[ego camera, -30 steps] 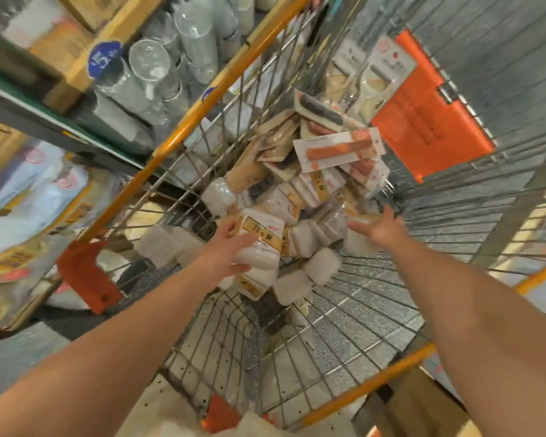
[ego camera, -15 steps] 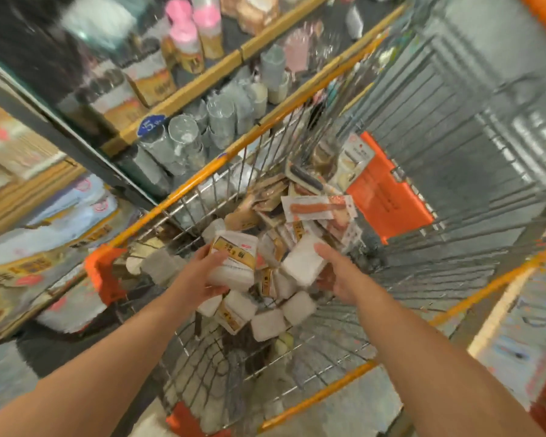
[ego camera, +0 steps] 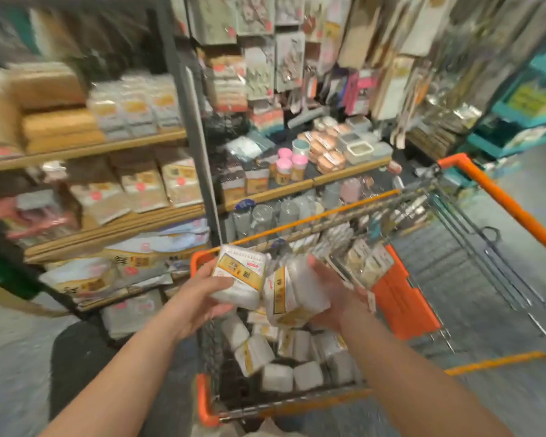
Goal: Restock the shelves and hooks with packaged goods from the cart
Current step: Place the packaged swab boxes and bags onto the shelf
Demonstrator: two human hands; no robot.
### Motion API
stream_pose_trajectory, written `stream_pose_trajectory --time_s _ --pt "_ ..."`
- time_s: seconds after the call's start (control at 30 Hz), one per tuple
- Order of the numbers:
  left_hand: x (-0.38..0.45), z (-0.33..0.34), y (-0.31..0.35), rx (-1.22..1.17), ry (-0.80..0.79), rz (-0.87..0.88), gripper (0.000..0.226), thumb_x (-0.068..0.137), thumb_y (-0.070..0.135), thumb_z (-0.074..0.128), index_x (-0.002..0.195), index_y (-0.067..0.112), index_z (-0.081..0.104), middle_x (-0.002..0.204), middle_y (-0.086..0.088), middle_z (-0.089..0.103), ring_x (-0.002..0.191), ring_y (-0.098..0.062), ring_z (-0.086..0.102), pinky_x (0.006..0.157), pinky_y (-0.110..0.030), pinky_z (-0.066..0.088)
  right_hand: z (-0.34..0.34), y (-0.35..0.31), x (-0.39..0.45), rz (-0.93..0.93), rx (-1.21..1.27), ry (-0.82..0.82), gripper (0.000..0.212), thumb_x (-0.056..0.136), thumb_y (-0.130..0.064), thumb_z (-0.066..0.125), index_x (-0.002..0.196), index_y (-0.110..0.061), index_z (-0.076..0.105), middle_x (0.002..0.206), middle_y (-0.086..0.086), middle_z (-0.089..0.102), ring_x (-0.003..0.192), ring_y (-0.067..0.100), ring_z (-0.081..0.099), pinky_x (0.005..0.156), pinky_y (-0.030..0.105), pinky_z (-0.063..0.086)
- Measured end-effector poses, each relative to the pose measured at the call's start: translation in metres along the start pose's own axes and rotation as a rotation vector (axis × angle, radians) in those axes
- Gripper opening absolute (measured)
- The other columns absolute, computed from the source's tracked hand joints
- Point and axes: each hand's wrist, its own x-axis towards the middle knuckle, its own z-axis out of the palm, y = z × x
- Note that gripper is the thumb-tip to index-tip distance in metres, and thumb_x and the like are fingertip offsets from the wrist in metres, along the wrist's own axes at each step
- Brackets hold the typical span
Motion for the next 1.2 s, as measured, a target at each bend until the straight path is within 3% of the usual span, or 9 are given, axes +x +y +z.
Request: stream_pose_trajectory --time_s 0.07,0.17,0.27,0.37,0.53,0.77,0.93,1.13,1.2 --pt "-0.017 -0.009 0.007 -0.053 0.008 0.056 0.075 0.053 0.016 0.076 0.125 0.016 0.056 0.105 -0.005 0.073 0.083 -0.016 0.071 0.063 -0.026 0.059 0.021 0.001 0.003 0.010 0.006 -0.049 0.065 0.093 -0.052 0.039 0.084 -0.001 0.078 0.087 0.017 0.074 0.078 0.027 0.073 0.068 0.030 0.059" --pt "-0.042 -0.021 0.019 -0.191 0.067 0.146 0.052 0.066 0.006 0.072 0.117 0.004 0.060 0.111 -0.018 0.070 0.079 -0.020 0.073 0.059 -0.025 0.059 0.051 0.002 0.005 -0.043 0.022 0.005 0.070 0.075 -0.058 0.058 0.104 0.003 0.074 0.112 0.027 0.068 0.097 0.041 0.069 0.077 0.050 0.059" --pt "-0.068 -0.040 0.031 -0.392 0.073 0.207 0.040 0.074 0.017 0.061 0.113 0.005 0.060 0.102 -0.017 0.073 0.079 -0.023 0.073 0.064 -0.030 0.061 0.090 0.006 0.009 -0.052 -0.034 -0.004 0.054 0.085 -0.051 0.060 0.120 -0.010 0.066 0.115 0.018 0.069 0.097 0.026 0.072 0.075 0.038 0.058" --pt "-0.093 -0.072 0.044 -0.467 0.083 0.249 0.076 0.049 0.031 0.088 0.117 0.008 0.062 0.114 -0.019 0.069 0.096 -0.032 0.067 0.084 -0.043 0.055 0.140 0.015 0.023 -0.093 -0.029 0.016 0.061 0.084 -0.055 0.059 0.127 -0.012 0.062 0.119 0.020 0.067 0.108 0.033 0.066 0.091 0.046 0.053" --pt "-0.135 -0.135 0.055 -0.488 0.030 0.223 0.105 0.024 0.035 0.096 0.120 0.010 0.062 0.123 -0.024 0.064 0.103 -0.042 0.064 0.083 -0.054 0.053 0.220 0.053 0.065 0.011 -0.001 -0.028 0.079 0.072 -0.057 0.062 0.132 -0.006 0.059 0.136 0.025 0.055 0.131 0.042 0.047 0.113 0.054 0.030" --pt "-0.197 -0.231 0.060 -0.552 0.072 0.245 0.108 0.030 0.032 0.097 0.128 0.011 0.058 0.123 -0.023 0.065 0.099 -0.037 0.069 0.073 -0.051 0.059 0.318 0.133 0.106 0.199 -0.133 -0.193 0.081 0.089 -0.074 0.022 0.126 -0.015 0.063 0.121 0.022 0.066 0.114 0.039 0.056 0.097 0.050 0.039" --pt "-0.217 -0.290 0.069 -0.578 0.087 0.322 0.110 0.038 0.036 0.095 0.136 0.012 0.052 0.131 -0.021 0.060 0.112 -0.039 0.063 0.084 -0.054 0.056 0.357 0.182 0.124 -0.119 -0.225 -0.297 0.095 0.068 -0.063 0.076 0.147 -0.024 0.041 0.141 0.015 0.054 0.128 0.039 0.052 0.087 0.053 0.053" --pt "-0.207 -0.303 0.099 -0.582 0.008 0.372 0.071 0.073 0.033 0.070 0.137 0.011 0.050 0.133 -0.021 0.059 0.122 -0.041 0.057 0.097 -0.058 0.048 0.378 0.181 0.131 -0.411 -0.234 -0.419 0.112 0.060 -0.045 0.090 0.150 -0.023 0.027 0.141 0.012 0.055 0.127 0.033 0.053 0.097 0.048 0.049" --pt "-0.199 -0.296 0.117 -0.576 -0.007 0.384 0.056 0.082 0.029 0.055 0.134 0.008 0.052 0.131 -0.023 0.060 0.122 -0.042 0.056 0.100 -0.058 0.045 0.379 0.161 0.133 -0.446 -0.289 -0.402 0.124 0.048 -0.038 0.096 0.150 -0.016 0.030 0.128 0.015 0.063 0.113 0.037 0.058 0.085 0.048 0.050"
